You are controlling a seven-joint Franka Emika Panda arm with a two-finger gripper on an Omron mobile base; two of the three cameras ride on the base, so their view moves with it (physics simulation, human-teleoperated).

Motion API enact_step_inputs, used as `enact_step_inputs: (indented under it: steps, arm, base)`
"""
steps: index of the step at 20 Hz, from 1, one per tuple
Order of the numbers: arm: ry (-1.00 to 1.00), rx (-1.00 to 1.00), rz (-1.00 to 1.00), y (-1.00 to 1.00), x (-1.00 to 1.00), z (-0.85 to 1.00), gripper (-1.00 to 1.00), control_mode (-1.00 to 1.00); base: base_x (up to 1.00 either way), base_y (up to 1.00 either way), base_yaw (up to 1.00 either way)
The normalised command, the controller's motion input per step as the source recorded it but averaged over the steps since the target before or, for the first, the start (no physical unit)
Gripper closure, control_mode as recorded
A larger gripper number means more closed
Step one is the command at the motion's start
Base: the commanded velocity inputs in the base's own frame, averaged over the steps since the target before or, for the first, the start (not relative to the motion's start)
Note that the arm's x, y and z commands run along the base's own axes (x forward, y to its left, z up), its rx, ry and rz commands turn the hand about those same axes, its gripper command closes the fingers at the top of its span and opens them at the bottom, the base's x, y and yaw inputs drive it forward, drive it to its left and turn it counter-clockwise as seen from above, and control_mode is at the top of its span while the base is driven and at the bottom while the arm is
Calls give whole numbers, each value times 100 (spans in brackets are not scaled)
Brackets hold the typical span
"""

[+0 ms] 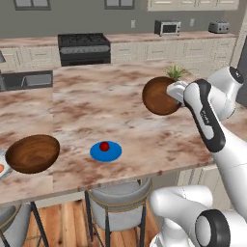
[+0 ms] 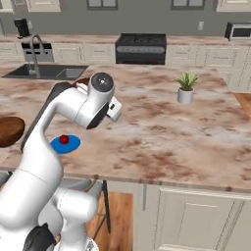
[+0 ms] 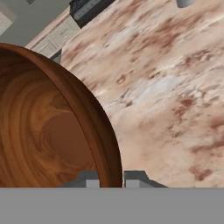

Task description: Take the smaller bowl and place it next to the appetizer plate on the dining counter , and place the larger bowl next to the plate with cooked food.

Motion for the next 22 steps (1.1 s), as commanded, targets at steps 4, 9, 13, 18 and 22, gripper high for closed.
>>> enact_step_inputs:
  steps: [4,9,13,18,22]
  arm:
    - [0,0,0,0,0,0,100,100]
    - [0,0,0,0,0,0,100,100]
    - [0,0,0,0,0,0,100,100]
    - [6,0,-5,0,17,-9,100,-100]
    - [15,8,0,-2,1,-4,100,-100]
  base:
    - [67,-4,24]
    - [59,34,3]
    - [40,32,-6]
    - [5,2,-2]
    - [0,0,0]
